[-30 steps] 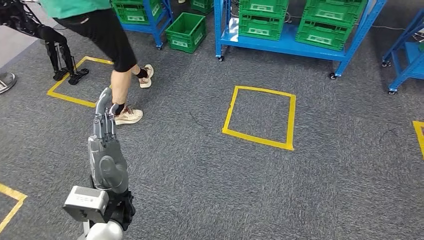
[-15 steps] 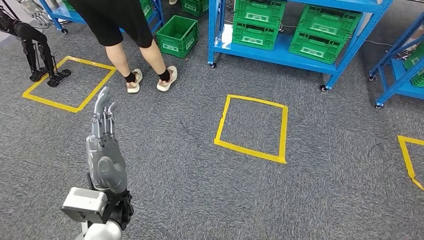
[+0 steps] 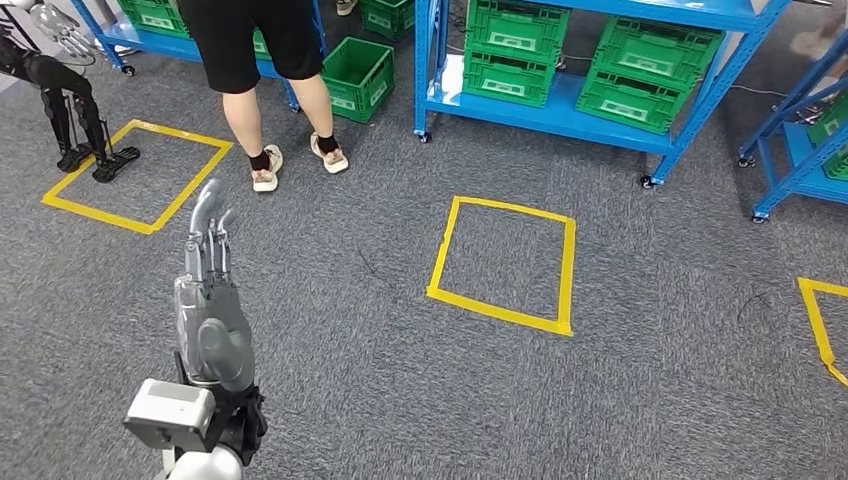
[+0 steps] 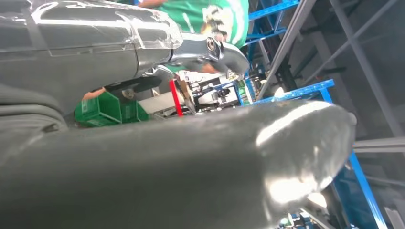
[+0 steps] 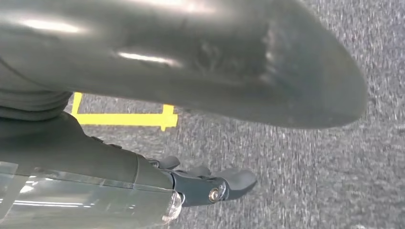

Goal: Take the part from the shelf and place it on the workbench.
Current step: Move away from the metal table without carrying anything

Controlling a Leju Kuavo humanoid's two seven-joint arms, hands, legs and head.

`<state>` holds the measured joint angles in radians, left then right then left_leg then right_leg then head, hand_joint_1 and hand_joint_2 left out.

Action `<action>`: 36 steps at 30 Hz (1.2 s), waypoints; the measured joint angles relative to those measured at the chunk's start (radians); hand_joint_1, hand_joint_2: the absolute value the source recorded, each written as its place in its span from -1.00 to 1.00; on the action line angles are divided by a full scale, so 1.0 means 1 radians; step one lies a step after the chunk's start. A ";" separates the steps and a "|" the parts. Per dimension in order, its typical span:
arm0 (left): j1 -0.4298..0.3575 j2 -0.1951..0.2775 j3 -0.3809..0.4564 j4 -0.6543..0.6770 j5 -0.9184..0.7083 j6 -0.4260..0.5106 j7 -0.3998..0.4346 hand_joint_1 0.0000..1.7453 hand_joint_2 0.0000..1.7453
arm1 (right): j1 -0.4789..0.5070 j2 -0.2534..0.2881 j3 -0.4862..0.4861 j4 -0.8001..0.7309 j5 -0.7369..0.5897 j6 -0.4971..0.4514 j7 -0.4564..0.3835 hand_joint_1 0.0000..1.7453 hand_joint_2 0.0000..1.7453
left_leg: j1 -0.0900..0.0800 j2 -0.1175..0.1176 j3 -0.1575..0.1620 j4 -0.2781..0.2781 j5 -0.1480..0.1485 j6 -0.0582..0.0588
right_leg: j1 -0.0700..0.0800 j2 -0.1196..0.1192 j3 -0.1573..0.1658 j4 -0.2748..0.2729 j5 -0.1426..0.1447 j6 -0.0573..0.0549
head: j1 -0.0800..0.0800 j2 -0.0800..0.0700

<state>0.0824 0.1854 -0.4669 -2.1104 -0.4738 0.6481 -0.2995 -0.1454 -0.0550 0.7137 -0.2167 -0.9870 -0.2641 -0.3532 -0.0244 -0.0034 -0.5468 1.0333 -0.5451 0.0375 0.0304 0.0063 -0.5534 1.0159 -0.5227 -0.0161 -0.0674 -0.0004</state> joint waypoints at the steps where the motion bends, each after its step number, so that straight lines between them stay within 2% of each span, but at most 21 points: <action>1: 0.000 0.000 0.000 0.000 -0.001 0.000 0.000 -1.00 -1.00 | 0.000 0.001 0.000 0.000 0.000 0.000 0.000 -1.00 -1.00 | 0.000 0.000 0.000 0.000 0.000 0.000 | 0.000 0.000 0.000 -0.001 0.000 0.002 | 0.000 0.000; 8: 0.000 0.000 0.000 0.000 -0.003 0.000 0.004 -1.00 -1.00 | 0.000 0.007 0.000 0.000 0.000 0.000 0.003 -1.00 -1.00 | -0.001 -0.002 -0.001 -0.005 -0.004 0.005 | -0.001 0.000 0.000 0.000 0.002 0.007 | 0.000 0.000; 11: 0.000 0.000 0.000 -0.001 -0.003 0.000 0.007 -1.00 -1.00 | 0.001 0.005 0.000 0.000 0.001 0.000 0.003 -1.00 -1.00 | 0.007 -0.002 0.014 -0.018 -0.005 0.013 | -0.001 0.000 -0.009 0.036 -0.002 0.018 | 0.003 0.000; 13: 0.000 0.000 0.000 -0.002 -0.003 0.000 0.008 -1.00 -1.00 | -0.001 0.005 0.000 0.000 0.002 -0.001 0.003 -1.00 -1.00 | 0.011 -0.001 0.024 -0.023 -0.006 0.016 | -0.008 0.000 -0.052 0.119 -0.046 0.030 | 0.008 0.000; 15: 0.001 0.000 0.000 -0.002 -0.003 0.000 0.008 -1.00 -1.00 | -0.001 0.006 0.000 0.000 0.002 -0.001 0.003 -1.00 -1.00 | 0.012 -0.001 0.027 -0.022 -0.010 0.016 | -0.018 -0.001 -0.121 0.236 -0.100 0.040 | 0.011 0.000; 16: 0.001 0.000 0.000 -0.002 -0.003 0.000 0.009 -1.00 -1.00 | 0.000 0.007 0.000 0.000 0.002 -0.001 0.003 -1.00 -1.00 | 0.012 -0.002 0.030 -0.022 -0.013 0.015 | -0.022 -0.001 -0.145 0.271 -0.107 0.043 | 0.011 0.000; 17: 0.001 0.001 0.000 -0.002 -0.003 0.000 0.009 -1.00 -1.00 | 0.000 0.008 0.000 0.000 0.002 -0.001 0.003 -1.00 -1.00 | 0.012 -0.002 0.035 -0.022 -0.017 0.013 | -0.024 -0.001 -0.154 0.273 -0.093 0.045 | 0.011 0.000; 18: 0.001 0.001 0.000 -0.002 -0.003 0.000 0.008 -1.00 -1.00 | 0.001 0.008 0.000 0.000 0.002 -0.001 0.003 -1.00 -1.00 | 0.012 -0.002 0.043 -0.022 -0.023 0.010 | -0.026 -0.001 -0.145 0.239 -0.059 0.045 | 0.011 0.000; 19: 0.001 0.001 0.000 -0.002 -0.003 0.000 0.008 -1.00 -1.00 | 0.001 0.008 0.000 0.000 0.002 -0.001 0.003 -1.00 -1.00 | 0.012 -0.002 0.051 -0.022 -0.030 0.007 | -0.027 -0.002 -0.124 0.176 -0.011 0.042 | 0.011 0.000; 20: 0.001 0.001 0.000 -0.002 -0.003 0.000 0.008 -1.00 -1.00 | 0.002 0.008 0.000 0.000 0.002 -0.001 0.003 -1.00 -1.00 | 0.013 -0.001 0.060 -0.023 -0.037 0.004 | -0.025 -0.002 -0.103 0.119 0.021 0.037 | 0.011 0.000; 22: 0.001 0.001 0.000 -0.002 -0.003 0.000 0.008 -1.00 -1.00 | 0.002 0.007 0.000 0.000 0.003 -0.001 0.003 -1.00 -1.00 | 0.013 0.001 0.066 -0.026 -0.048 -0.006 | -0.020 -0.003 -0.076 0.036 0.037 0.023 | 0.012 0.000; 24: 0.001 0.001 0.000 -0.002 -0.004 0.000 0.007 -1.00 -1.00 | 0.003 0.006 0.000 0.000 0.003 -0.001 0.004 -1.00 -1.00 | 0.013 0.001 0.073 -0.024 -0.051 -0.018 | -0.016 -0.004 -0.066 0.014 0.023 0.008 | 0.013 0.000; 26: 0.000 0.001 0.000 -0.002 -0.004 0.000 0.006 -1.00 -1.00 | 0.003 0.006 0.000 0.000 0.003 -0.002 0.004 -1.00 -1.00 | 0.012 0.001 0.078 -0.005 -0.051 -0.029 | -0.022 -0.004 -0.041 -0.001 0.025 -0.003 | 0.012 0.000; 28: -0.001 0.001 -0.001 -0.003 -0.005 0.000 0.006 -1.00 -1.00 | 0.000 0.006 0.000 -0.001 0.003 -0.003 0.004 -1.00 -1.00 | 0.016 0.001 0.035 0.074 -0.066 -0.040 | -0.028 -0.003 -0.013 -0.016 0.018 -0.010 | 0.008 0.000; 30: -0.001 0.001 -0.001 -0.002 -0.007 0.000 0.006 -1.00 -1.00 | -0.001 0.005 0.000 -0.001 0.003 -0.003 0.004 -1.00 -1.00 | 0.025 0.000 -0.051 0.185 -0.101 -0.051 | -0.030 -0.002 0.010 -0.021 0.001 -0.013 | 0.003 0.000; 31: 0.000 0.001 -0.001 -0.002 -0.008 0.000 0.006 -1.00 -1.00 | 0.000 0.006 0.000 -0.001 0.004 -0.003 0.004 -1.00 -1.00 | 0.029 0.001 -0.089 0.219 -0.118 -0.055 | -0.032 -0.001 0.022 -0.021 -0.010 -0.011 | 0.002 0.000; 32: 0.000 0.002 -0.002 -0.002 -0.009 0.000 0.006 -1.00 -1.00 | 0.002 0.006 0.000 -0.001 0.004 -0.003 0.005 -1.00 -1.00 | 0.033 0.001 -0.116 0.226 -0.121 -0.060 | -0.033 -0.001 0.038 -0.021 -0.024 -0.008 | 0.001 0.000; 33: 0.000 0.002 -0.002 -0.002 -0.010 0.000 0.007 -1.00 -1.00 | 0.003 0.006 0.001 0.000 0.004 -0.003 0.006 -1.00 -1.00 | 0.036 0.002 -0.130 0.207 -0.107 -0.064 | -0.036 0.000 0.056 -0.021 -0.038 -0.005 | 0.001 0.000; 34: 0.000 0.002 -0.002 -0.001 -0.012 0.000 0.007 -1.00 -1.00 | 0.004 0.006 0.001 0.000 0.004 -0.003 0.006 -1.00 -1.00 | 0.039 0.004 -0.131 0.164 -0.069 -0.067 | -0.039 0.001 0.076 -0.021 -0.053 -0.001 | 0.000 0.000; 35: 0.001 0.002 -0.003 -0.001 -0.015 0.000 0.008 -1.00 -1.00 | 0.004 0.006 0.001 0.000 0.004 -0.003 0.006 -1.00 -1.00 | 0.042 0.008 -0.129 0.115 -0.011 -0.070 | -0.040 0.002 0.095 -0.021 -0.069 0.005 | 0.000 0.000; 36: 0.001 0.002 -0.004 0.000 -0.016 0.000 0.009 -1.00 -1.00 | 0.004 0.006 0.000 0.000 0.004 -0.003 0.006 -1.00 -1.00 | 0.042 0.012 -0.127 0.075 0.030 -0.070 | -0.041 0.003 0.109 -0.020 -0.084 0.011 | 0.001 0.000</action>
<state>0.0830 0.1879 -0.4707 -2.1104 -0.4902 0.6481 -0.2903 -0.1417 -0.0490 0.7142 -0.2169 -0.9829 -0.2670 -0.3470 0.0176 0.0089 -0.6735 1.1081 -0.5156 -0.0324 -0.0107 0.0092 -0.4444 0.9955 -0.6064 -0.0052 -0.0664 -0.0004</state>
